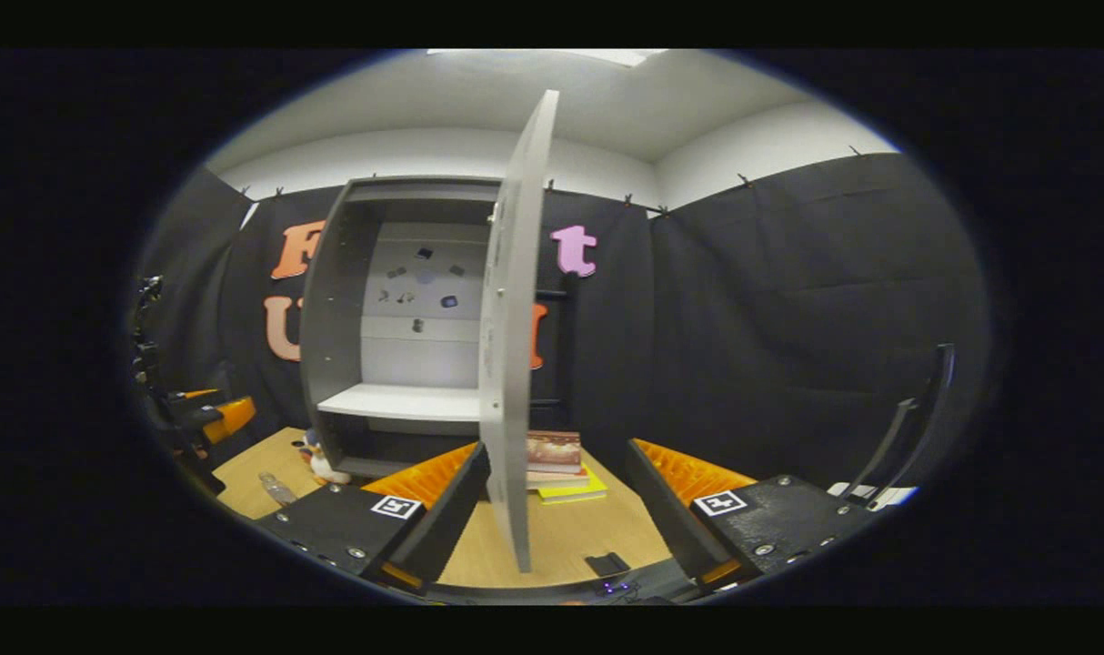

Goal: Open the cabinet door with the right hand, grasp the bottle in the cabinet with the left hand and place it on the coaster, then close the cabinet door with the right hand.

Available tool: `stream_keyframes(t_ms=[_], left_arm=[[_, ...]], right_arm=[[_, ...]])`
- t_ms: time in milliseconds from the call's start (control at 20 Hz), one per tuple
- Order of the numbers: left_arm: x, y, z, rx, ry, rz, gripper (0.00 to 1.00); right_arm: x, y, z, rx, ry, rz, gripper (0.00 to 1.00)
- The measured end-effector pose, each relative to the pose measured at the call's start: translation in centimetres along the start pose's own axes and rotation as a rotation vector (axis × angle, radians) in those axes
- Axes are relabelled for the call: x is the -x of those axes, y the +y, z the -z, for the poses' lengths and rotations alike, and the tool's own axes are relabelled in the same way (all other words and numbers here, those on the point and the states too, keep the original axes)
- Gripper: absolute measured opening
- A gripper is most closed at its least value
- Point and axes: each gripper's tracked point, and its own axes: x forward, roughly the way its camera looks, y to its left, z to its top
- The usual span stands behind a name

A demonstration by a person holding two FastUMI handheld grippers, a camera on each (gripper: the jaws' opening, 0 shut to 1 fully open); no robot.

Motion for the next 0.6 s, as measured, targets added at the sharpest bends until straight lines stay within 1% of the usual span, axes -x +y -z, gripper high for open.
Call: stream_keyframes(t_ms=[50,150,200,250,400,500,600], left_arm=[[0.2,0.0,-0.2,-0.001,0.000,-0.009,0.90],[0.8,0.0,-0.8,-0.001,-0.001,-0.022,0.90],[1.0,0.0,-1.1,0.001,-0.002,-0.027,0.90],[1.4,0.1,-1.5,0.004,-0.007,-0.029,0.90],[1.8,0.6,-2.3,0.001,-0.011,-0.035,0.89],[2.1,1.4,-2.5,-0.006,-0.015,-0.051,0.90],[2.1,2.4,-2.4,-0.005,-0.018,-0.066,0.90]], right_arm=[[-0.3,-0.7,-0.3,-0.002,-0.007,0.017,0.93],[-1.1,-2.2,-0.8,-0.016,-0.023,0.023,0.93],[-1.7,-2.2,-1.2,-0.026,-0.036,0.013,0.89],[-2.3,-2.2,-1.5,-0.033,-0.046,0.003,0.93],[-3.5,-0.5,-2.1,-0.046,-0.078,-0.050,0.93],[-3.6,-0.5,-2.4,-0.041,-0.098,-0.047,0.92],[-3.4,0.5,-2.1,-0.055,-0.087,-0.059,0.90]])
